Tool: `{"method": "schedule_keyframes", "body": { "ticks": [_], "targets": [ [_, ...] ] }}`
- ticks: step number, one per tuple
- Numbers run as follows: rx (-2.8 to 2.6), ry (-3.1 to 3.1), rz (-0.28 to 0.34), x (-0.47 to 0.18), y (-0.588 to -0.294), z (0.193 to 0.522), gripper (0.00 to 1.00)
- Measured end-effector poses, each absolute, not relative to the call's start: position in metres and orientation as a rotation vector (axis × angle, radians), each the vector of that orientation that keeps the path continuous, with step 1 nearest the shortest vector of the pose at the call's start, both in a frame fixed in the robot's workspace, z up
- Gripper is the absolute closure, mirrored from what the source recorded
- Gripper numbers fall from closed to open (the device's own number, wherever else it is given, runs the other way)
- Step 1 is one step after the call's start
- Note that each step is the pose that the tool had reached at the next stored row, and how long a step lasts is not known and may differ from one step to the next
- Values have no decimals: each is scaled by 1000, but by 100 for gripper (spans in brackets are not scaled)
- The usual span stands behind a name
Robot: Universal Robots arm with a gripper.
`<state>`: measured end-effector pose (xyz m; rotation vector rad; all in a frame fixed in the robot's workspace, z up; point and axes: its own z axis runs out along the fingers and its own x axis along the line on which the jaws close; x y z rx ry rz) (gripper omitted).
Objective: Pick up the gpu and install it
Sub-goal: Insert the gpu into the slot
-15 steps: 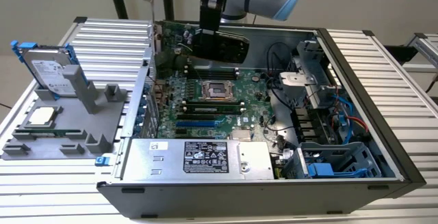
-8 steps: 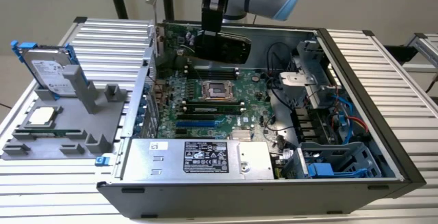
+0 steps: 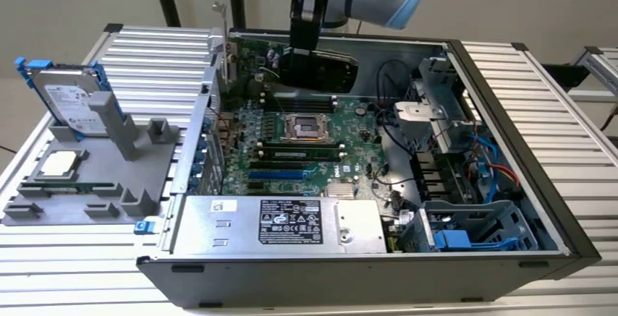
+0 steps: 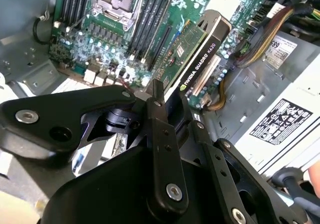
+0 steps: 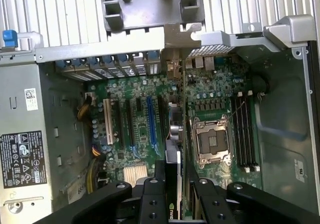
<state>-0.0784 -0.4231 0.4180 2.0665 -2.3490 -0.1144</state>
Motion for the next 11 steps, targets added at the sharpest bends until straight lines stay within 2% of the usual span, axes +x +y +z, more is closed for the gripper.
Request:
{"method": "schedule_keyframes", "body": {
  "ticks": [11],
  "targets": [
    [2067, -2350, -114, -68, -422, 411, 100]
  ]
}}
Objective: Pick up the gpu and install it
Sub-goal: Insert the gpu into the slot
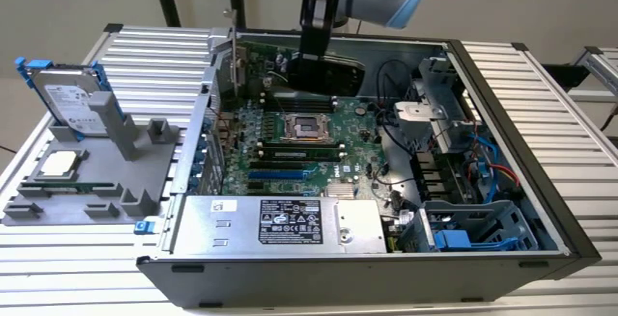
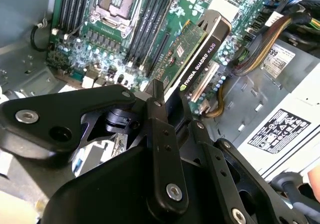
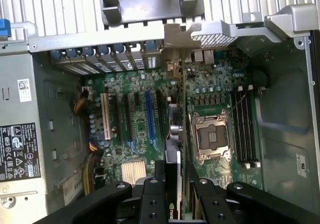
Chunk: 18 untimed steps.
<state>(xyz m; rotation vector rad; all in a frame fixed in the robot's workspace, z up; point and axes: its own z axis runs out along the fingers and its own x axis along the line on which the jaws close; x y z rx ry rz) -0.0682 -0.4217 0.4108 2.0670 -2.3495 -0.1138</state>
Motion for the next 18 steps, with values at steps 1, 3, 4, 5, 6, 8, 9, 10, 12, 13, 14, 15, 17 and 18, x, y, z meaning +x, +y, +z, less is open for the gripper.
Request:
{"method": "schedule_keyframes", "body": {
  "ticks": [1, 3, 4, 5, 6, 8, 9, 10, 12, 13, 14, 15, 17, 18],
  "targets": [
    [2067, -2350, -114, -68, -422, 410, 100],
    [2067, -2350, -113, -67, -421, 408, 100],
    [2068, -2350, -112, -66, -421, 407, 100],
    [2068, -2351, -112, -66, -421, 407, 100],
    [2068, -2351, -111, -66, -421, 406, 100],
    [2069, -2352, -109, -65, -421, 404, 100],
    [2070, -2353, -108, -65, -421, 403, 100],
    [2070, -2353, -107, -65, -421, 402, 100],
    [2073, -2355, -103, -65, -421, 400, 100],
    [2074, -2356, -101, -65, -421, 399, 100],
    [2075, -2358, -99, -65, -421, 398, 100],
    [2076, -2358, -97, -65, -421, 397, 100],
    [2076, -2358, -97, -65, -421, 397, 100],
    [2075, -2358, -97, -65, -421, 397, 100]
  ]
}}
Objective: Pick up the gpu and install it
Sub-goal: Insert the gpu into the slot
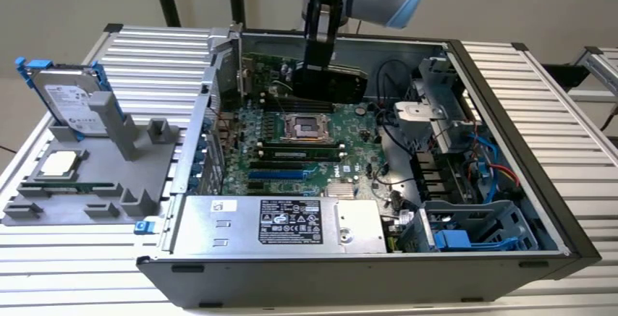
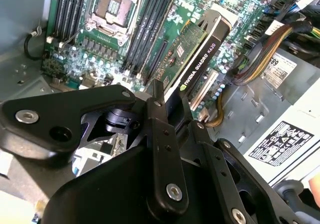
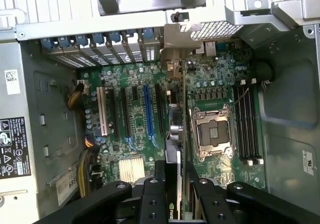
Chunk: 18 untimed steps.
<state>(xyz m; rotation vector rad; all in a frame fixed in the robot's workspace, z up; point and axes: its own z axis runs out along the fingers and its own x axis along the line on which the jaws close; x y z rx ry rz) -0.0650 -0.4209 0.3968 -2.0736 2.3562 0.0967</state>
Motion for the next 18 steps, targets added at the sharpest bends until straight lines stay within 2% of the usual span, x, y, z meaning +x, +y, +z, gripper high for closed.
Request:
{"method": "schedule_keyframes", "body": {
  "ticks": [18],
  "targets": [
    [-2074, 2356, 96, -65, -421, 387, 100]
  ]
}}
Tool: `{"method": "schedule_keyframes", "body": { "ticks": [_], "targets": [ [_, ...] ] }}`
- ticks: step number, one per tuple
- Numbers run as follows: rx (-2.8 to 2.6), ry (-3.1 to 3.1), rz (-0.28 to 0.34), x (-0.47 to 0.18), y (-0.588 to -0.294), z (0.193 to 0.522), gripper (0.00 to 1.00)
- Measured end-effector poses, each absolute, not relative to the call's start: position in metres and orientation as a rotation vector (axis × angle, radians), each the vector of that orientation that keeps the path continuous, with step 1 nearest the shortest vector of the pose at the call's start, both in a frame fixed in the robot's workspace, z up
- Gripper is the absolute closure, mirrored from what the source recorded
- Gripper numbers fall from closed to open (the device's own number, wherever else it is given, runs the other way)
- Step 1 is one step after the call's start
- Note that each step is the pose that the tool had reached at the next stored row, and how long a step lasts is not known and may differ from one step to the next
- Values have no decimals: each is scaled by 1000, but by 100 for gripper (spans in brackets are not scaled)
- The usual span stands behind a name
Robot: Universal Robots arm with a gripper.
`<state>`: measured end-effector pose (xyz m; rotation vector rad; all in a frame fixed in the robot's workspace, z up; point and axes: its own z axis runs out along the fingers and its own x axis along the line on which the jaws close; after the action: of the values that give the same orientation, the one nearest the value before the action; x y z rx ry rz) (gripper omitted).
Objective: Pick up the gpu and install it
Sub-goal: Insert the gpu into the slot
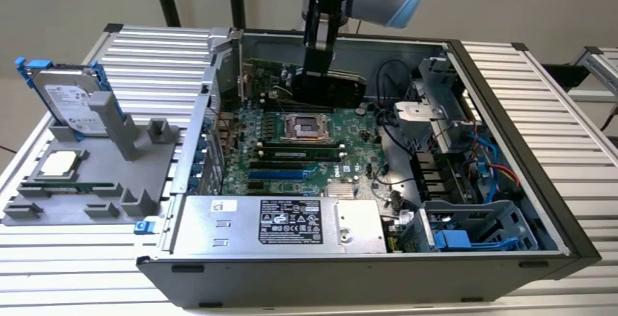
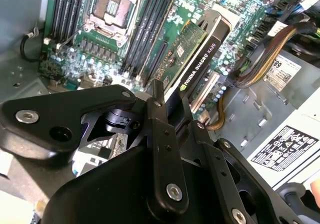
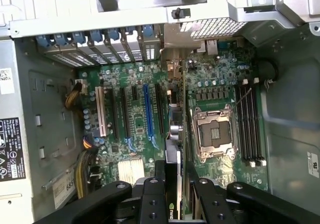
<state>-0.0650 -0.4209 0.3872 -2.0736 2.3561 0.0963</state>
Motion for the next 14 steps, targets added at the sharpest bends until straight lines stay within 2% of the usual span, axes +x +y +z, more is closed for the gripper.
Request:
{"method": "schedule_keyframes", "body": {
  "ticks": [14],
  "targets": [
    [-2074, 2356, 96, -65, -421, 380, 100]
  ]
}}
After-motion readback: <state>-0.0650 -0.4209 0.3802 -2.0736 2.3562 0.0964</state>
